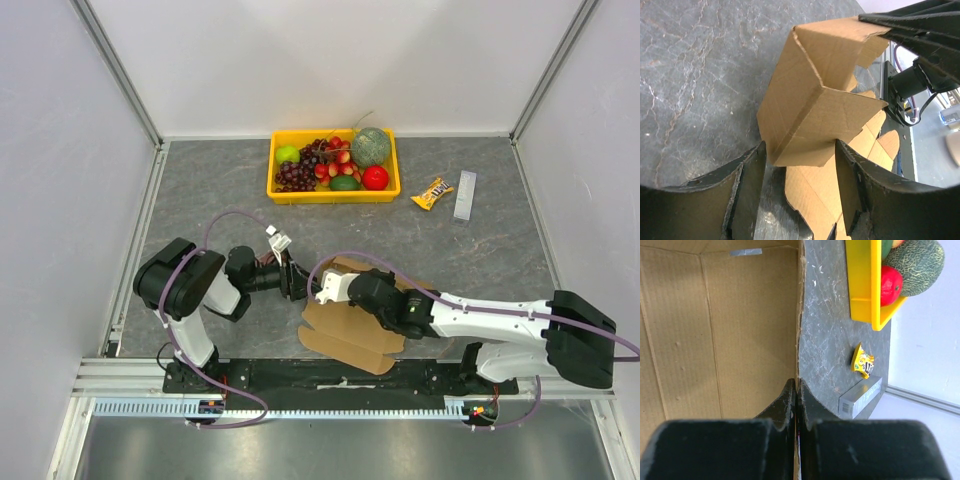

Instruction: Fold the paper box

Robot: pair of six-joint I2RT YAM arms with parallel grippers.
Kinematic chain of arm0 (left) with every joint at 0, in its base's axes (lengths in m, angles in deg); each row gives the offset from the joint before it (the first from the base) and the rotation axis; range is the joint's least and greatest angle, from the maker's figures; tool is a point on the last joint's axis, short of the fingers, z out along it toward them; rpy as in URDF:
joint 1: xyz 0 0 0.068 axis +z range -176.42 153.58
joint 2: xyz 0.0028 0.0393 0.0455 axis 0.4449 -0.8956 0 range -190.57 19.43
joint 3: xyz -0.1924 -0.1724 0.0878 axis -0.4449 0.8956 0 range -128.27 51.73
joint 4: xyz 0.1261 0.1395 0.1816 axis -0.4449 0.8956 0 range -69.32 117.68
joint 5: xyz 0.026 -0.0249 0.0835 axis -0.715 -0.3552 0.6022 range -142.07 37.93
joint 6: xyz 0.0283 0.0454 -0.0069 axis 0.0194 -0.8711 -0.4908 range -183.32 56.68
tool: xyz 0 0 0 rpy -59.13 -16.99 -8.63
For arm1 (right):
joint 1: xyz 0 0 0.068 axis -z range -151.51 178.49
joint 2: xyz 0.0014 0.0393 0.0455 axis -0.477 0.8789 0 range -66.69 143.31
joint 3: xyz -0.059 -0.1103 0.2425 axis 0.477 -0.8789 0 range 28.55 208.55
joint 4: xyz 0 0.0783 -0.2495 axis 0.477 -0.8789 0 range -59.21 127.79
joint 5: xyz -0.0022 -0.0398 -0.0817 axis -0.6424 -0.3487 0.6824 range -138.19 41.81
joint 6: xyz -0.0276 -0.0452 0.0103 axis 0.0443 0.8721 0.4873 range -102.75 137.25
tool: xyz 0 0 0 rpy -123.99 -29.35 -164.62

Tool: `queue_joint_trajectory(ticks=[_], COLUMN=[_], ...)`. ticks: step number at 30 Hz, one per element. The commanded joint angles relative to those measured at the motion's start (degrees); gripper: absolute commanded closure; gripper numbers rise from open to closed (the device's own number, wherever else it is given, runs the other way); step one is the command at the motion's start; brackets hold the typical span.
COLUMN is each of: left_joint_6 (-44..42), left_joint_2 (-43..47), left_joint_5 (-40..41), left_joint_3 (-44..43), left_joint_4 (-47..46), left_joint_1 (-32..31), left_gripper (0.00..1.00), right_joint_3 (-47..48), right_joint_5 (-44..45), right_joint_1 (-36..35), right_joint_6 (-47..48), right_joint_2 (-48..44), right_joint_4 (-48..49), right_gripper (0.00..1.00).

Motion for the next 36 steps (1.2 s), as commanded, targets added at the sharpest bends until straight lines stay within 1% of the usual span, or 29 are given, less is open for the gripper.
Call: queue_joint_trajectory(ticks=[1,6,13,20,29,36], left_joint_6=[-1.2,-1.3,-2.8,-8.4,-14.1,-17.2], left_joint_2=[-0.1,0.3,2.5,6.4,9.7,12.1], left_joint_5=[0.6,1.1,3.3,8.9,16.2,25.7], left_joint_3=[1.8,2.3,3.0,2.8,2.0,2.6], left_joint_4=[-13.0,-13.8,-13.2,-5.4,2.9,7.6], left_joint_1=[-0.4,-1.3,-2.6,-5.5,-9.4,-13.0], left_gripper=[0.37,0.38,0.38,0.38,0.39,0.39], right_joint_3=[-0.9,-2.1,-3.8,-4.5,-4.7,-5.0], right_joint_5=[3.1,5.4,12.1,14.9,16.2,16.4], right_joint_1=[-2.0,-4.9,-8.9,-11.5,-13.3,-14.3], right_joint_6=[1.0,1.7,1.8,0.8,-0.4,-2.4], right_joint_2=[-3.5,-4.1,-2.4,0.0,1.8,1.3], right_joint_4=[4.0,4.2,5.9,7.5,8.6,8.3], right_gripper=[0.96,0.96,0.96,0.96,0.94,0.93])
